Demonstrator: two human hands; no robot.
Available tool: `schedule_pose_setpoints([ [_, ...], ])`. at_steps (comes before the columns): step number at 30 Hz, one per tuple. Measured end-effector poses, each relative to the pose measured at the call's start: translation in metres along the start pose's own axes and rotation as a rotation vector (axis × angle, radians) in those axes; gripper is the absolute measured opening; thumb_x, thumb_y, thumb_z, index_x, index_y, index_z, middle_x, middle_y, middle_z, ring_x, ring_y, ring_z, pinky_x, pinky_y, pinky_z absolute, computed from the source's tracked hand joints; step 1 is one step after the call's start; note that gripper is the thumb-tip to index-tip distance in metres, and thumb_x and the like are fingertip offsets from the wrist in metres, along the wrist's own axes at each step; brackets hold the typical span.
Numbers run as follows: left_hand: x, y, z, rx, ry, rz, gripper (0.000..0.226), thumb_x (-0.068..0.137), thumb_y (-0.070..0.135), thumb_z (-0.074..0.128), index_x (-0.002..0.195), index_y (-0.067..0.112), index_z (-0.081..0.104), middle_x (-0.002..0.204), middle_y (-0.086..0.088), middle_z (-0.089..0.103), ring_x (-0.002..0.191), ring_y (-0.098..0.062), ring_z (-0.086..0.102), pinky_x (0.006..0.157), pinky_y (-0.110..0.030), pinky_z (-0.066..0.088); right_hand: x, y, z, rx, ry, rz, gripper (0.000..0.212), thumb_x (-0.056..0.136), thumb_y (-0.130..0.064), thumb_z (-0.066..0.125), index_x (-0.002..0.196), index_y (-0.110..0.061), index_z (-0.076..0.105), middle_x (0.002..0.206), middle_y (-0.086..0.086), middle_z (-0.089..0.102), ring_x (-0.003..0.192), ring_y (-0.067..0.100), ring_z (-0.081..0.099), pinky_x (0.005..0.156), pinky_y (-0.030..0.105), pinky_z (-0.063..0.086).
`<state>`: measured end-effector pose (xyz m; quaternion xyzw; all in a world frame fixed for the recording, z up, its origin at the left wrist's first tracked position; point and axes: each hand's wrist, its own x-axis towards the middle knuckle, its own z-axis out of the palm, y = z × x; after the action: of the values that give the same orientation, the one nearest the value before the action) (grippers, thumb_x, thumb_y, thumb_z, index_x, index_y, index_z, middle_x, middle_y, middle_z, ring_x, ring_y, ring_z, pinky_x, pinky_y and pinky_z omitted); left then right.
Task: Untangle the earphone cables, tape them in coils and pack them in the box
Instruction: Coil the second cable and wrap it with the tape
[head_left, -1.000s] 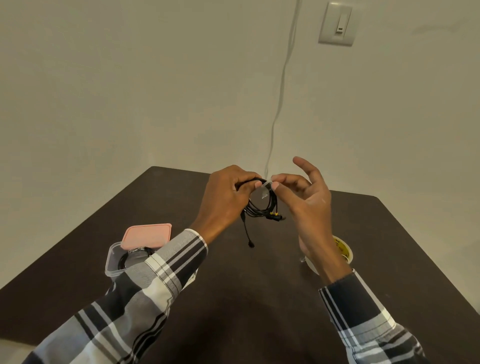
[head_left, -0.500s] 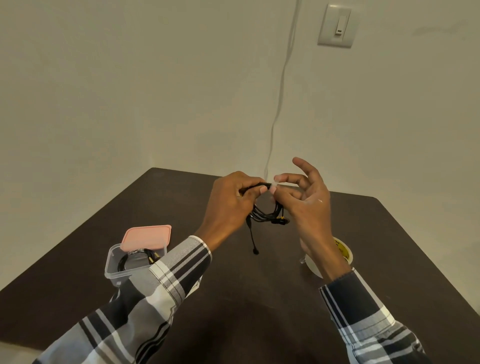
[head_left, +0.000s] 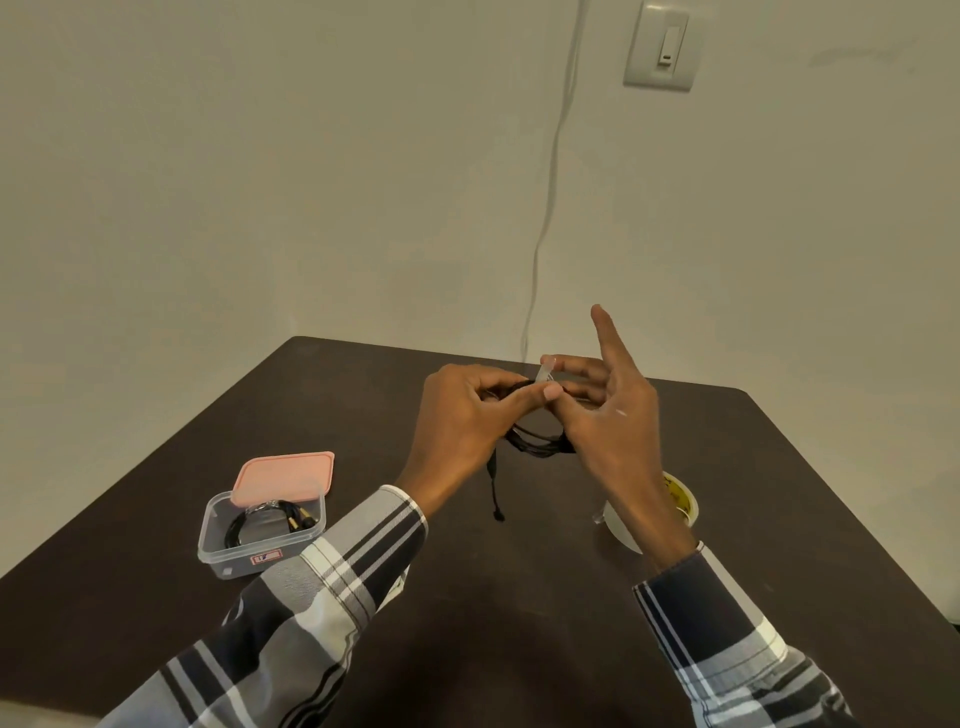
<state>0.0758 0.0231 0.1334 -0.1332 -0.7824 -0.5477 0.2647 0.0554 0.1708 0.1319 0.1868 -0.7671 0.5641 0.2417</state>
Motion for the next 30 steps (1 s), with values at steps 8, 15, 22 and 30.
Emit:
schedule_pose_setpoints([
  [8,0.003,0.0,0.014,0.222,0.077,-0.045,0.033,0.091,0.042,0.065,0.071,0.018,0.077,0.052,0.002,0.065,0.046,-0.016,0.057,0.047,-0.028,0.046,-0.006,0.013,0.003,-0.257,0.037,-0.295,0.086,0.087,-0.003,0.075,0.156,-0.017,0.024,0.113,0.001,0.074,0.101,-0.007,0.06,0.092,0.018,0.052],
  [15,0.003,-0.004,0.008,0.226,0.063,0.013,0.03,0.094,0.03,0.062,0.073,0.015,0.076,0.058,-0.003,0.065,0.054,-0.022,0.059,0.056,-0.043,0.05,-0.009,0.009,0.001,-0.145,0.034,-0.163,0.092,0.085,-0.008,0.078,0.157,-0.021,0.024,0.128,0.004,0.069,0.101,-0.003,0.066,0.094,0.03,0.057],
  [22,-0.001,-0.006,0.005,0.145,0.064,0.012,0.021,0.095,0.027,0.063,0.081,0.019,0.078,0.058,-0.003,0.066,0.058,-0.025,0.063,0.059,-0.047,0.052,-0.009,-0.001,-0.003,-0.087,0.061,-0.01,0.058,0.08,-0.022,0.084,0.13,-0.026,0.056,0.116,0.0,0.074,0.095,0.004,0.073,0.084,0.029,0.061],
  [30,-0.002,-0.008,0.007,0.087,0.055,0.002,0.02,0.095,0.027,0.064,0.083,0.017,0.077,0.063,-0.01,0.068,0.061,-0.034,0.065,0.057,-0.052,0.052,-0.005,0.009,-0.008,-0.141,-0.046,-0.133,0.013,0.082,-0.013,0.081,0.093,-0.015,0.074,0.083,-0.008,0.075,0.075,0.003,0.072,0.068,0.025,0.061],
])
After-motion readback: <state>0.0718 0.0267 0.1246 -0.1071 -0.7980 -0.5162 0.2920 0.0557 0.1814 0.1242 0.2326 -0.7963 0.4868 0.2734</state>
